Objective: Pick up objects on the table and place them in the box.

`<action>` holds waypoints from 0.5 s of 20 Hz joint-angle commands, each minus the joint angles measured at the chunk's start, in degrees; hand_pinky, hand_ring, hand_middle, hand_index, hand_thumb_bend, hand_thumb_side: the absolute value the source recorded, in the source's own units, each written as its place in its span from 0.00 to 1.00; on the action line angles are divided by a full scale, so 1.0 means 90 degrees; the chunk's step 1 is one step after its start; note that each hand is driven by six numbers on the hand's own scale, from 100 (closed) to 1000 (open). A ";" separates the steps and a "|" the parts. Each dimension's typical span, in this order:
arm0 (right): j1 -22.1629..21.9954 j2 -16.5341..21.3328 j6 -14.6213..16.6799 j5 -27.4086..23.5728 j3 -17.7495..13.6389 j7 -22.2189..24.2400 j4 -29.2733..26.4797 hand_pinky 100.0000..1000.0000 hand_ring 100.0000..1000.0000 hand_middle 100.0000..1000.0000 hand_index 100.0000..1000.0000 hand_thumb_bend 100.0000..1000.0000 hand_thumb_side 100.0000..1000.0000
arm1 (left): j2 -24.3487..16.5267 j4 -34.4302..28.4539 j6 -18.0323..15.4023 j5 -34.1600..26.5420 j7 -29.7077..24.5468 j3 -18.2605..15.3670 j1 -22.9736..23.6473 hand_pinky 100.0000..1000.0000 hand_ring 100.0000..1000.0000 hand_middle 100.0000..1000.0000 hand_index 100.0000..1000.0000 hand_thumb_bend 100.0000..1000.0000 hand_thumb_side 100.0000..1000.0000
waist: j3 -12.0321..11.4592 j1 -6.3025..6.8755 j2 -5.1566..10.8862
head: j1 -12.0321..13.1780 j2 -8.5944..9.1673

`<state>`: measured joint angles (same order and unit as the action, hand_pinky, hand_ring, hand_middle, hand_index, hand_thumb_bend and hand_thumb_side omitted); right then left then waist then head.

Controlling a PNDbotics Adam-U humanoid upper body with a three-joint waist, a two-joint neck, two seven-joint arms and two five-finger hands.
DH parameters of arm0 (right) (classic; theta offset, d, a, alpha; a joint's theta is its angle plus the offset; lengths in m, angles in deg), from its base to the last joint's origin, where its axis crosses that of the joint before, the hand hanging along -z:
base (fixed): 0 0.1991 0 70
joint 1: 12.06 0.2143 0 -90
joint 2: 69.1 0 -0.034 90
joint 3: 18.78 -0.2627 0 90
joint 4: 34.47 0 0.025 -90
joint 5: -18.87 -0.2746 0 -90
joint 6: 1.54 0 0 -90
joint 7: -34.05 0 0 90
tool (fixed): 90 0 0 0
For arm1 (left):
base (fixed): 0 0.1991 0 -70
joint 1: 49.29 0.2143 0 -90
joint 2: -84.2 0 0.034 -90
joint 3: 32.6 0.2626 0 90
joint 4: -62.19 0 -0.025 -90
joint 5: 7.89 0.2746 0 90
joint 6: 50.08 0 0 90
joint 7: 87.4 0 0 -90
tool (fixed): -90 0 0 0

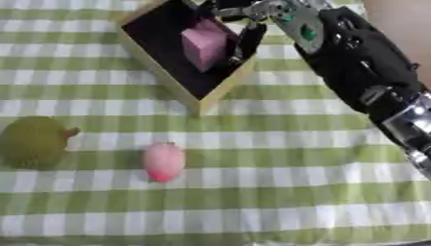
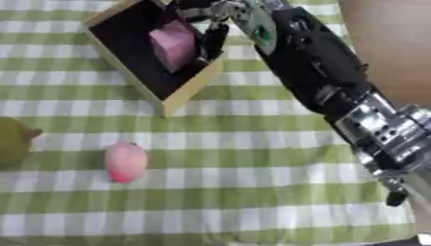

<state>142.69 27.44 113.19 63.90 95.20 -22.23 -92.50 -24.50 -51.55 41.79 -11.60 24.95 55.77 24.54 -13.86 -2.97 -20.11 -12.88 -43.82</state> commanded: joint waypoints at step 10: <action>0.0228 0.0298 -0.0426 -0.0585 -0.0186 -0.0184 -0.1166 0.94 0.95 0.86 0.93 0.28 0.11 | -0.0109 -0.0095 0.0015 -0.0011 -0.0030 -0.0016 -0.0052 0.78 0.75 0.73 0.79 0.52 0.75 | 0.0081 -0.0002 0.0122 | 0.0048 -0.0033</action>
<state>143.23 28.47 110.13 59.86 94.45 -23.55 -100.71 -24.50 -51.55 41.92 -11.63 24.82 55.79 24.54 -13.09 -2.97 -20.11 -12.64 -43.82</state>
